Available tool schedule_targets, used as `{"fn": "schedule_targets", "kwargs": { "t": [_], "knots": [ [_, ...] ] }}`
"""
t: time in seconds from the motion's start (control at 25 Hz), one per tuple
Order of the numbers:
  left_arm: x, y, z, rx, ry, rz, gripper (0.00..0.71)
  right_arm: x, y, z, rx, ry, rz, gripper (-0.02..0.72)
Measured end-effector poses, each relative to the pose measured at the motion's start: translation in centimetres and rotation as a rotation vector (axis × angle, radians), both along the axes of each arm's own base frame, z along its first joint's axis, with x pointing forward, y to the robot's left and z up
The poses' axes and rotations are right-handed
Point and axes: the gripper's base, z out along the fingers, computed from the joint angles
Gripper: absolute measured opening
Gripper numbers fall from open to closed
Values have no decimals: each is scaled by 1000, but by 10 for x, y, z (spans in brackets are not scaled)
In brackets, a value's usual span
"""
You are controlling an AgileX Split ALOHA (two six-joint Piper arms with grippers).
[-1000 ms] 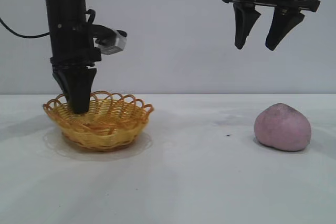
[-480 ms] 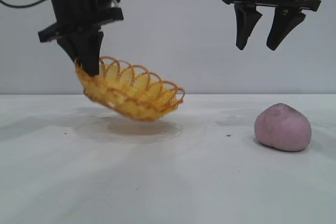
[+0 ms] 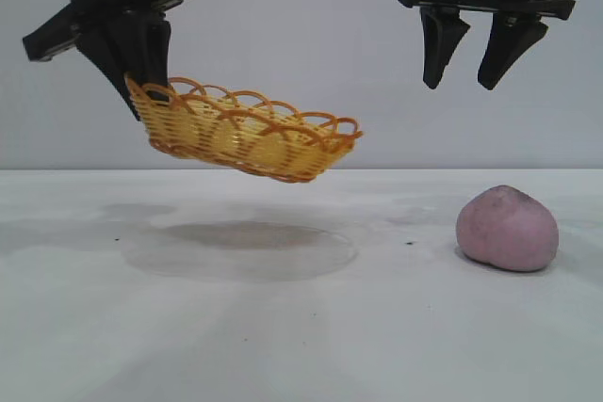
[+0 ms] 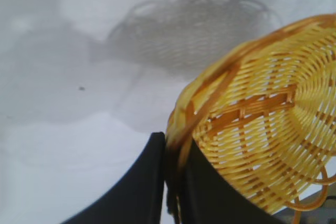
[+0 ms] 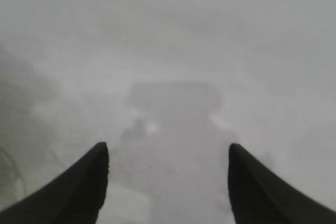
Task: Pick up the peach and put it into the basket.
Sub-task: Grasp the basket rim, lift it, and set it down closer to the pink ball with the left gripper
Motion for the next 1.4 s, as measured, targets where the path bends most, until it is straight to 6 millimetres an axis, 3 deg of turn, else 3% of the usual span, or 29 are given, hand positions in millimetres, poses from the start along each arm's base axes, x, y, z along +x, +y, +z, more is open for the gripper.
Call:
{"fn": "schedule_targets", "kwargs": {
  "t": [0.2,0.48,1.2,1.24,1.32,1.4],
  "knots": [
    [-9,1,-20,-42,-12,60,0,0,0,0,0,0,0,421],
    [-6,-1,-38,-47,-23,35,0,0,0,0,0,0,0,421],
    [-1,-3,-52,-52,-36,58,0,0,0,0,0,0,0,421],
    [-1,-3,-52,-52,-38,55,70,0,0,0,-1,2,0,421],
    [-1,-3,-52,-51,-45,44,70,0,0,0,-2,6,0,421],
    [-1,-3,-52,-51,-48,39,144,-1,0,0,-2,8,1,421]
  ]
}}
